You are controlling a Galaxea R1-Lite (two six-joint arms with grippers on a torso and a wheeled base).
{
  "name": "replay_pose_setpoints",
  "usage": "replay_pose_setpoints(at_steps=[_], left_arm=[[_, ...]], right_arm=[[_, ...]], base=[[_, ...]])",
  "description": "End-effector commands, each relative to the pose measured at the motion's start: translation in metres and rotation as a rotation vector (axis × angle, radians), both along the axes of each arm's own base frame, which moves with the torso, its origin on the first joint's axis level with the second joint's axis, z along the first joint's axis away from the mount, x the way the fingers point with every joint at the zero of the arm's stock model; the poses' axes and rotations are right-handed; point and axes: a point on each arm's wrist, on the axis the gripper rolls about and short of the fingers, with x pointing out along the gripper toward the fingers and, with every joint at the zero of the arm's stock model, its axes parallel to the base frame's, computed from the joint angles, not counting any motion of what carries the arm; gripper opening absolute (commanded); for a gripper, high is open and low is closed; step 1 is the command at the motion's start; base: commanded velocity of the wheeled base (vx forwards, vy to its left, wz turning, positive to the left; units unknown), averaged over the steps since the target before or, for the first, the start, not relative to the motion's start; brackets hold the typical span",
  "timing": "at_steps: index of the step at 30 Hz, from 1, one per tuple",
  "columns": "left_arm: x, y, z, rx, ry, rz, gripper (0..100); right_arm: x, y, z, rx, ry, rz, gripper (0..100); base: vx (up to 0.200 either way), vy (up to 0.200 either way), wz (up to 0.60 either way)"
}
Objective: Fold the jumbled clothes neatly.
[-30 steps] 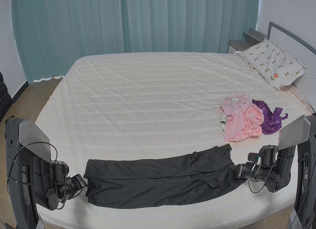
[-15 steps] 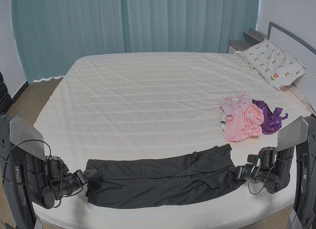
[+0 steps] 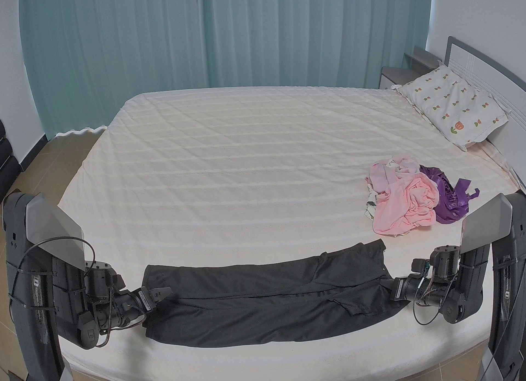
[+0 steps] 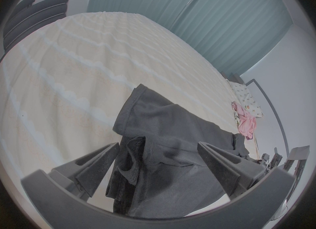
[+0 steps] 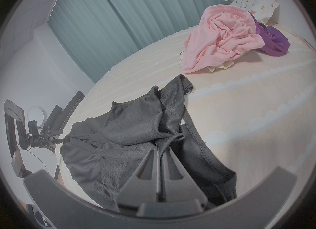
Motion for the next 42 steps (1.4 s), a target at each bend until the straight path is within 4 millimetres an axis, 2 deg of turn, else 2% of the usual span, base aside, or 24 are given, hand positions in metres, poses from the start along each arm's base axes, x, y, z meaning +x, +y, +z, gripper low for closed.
replay_pose_setpoints(at_steps=[1,5,6,22,38,39,40,41,42], left_arm=[[0.001,-0.003,-0.008,0.013,0.012,-0.003,100],[0.005,-0.003,-0.014,0.041,0.013,0.027,100],[0.007,-0.002,-0.017,0.062,0.015,0.051,0],[0.009,0.006,-0.020,0.167,0.017,0.217,0],[0.010,0.009,-0.022,0.145,0.020,0.248,0],[0.011,0.009,-0.022,0.145,0.020,0.247,100],[0.010,0.009,-0.023,0.144,0.025,0.245,100],[0.010,0.008,-0.024,0.144,0.026,0.243,100],[0.010,0.008,-0.024,0.143,0.024,0.240,100]], right_arm=[[0.000,0.000,0.001,0.001,-0.003,0.001,0],[0.000,0.000,0.000,0.001,-0.001,0.001,0],[0.000,0.000,0.000,0.001,-0.001,0.001,0],[-0.004,0.000,0.003,0.003,-0.021,0.002,0],[-0.001,0.000,0.001,0.004,-0.025,0.001,0],[-0.001,0.000,0.000,0.002,-0.024,0.001,0],[-0.002,0.000,-0.001,0.002,-0.020,0.001,0],[-0.002,0.000,-0.002,0.002,-0.015,0.002,100],[-0.003,0.002,-0.004,0.002,-0.008,0.006,100]], base=[[0.000,0.000,0.00],[0.000,0.000,0.00],[0.000,0.000,0.00],[0.000,0.000,0.00],[0.000,0.000,0.00],[0.000,0.000,0.00],[0.000,0.000,0.00],[0.000,0.000,0.00],[0.000,0.000,0.00]])
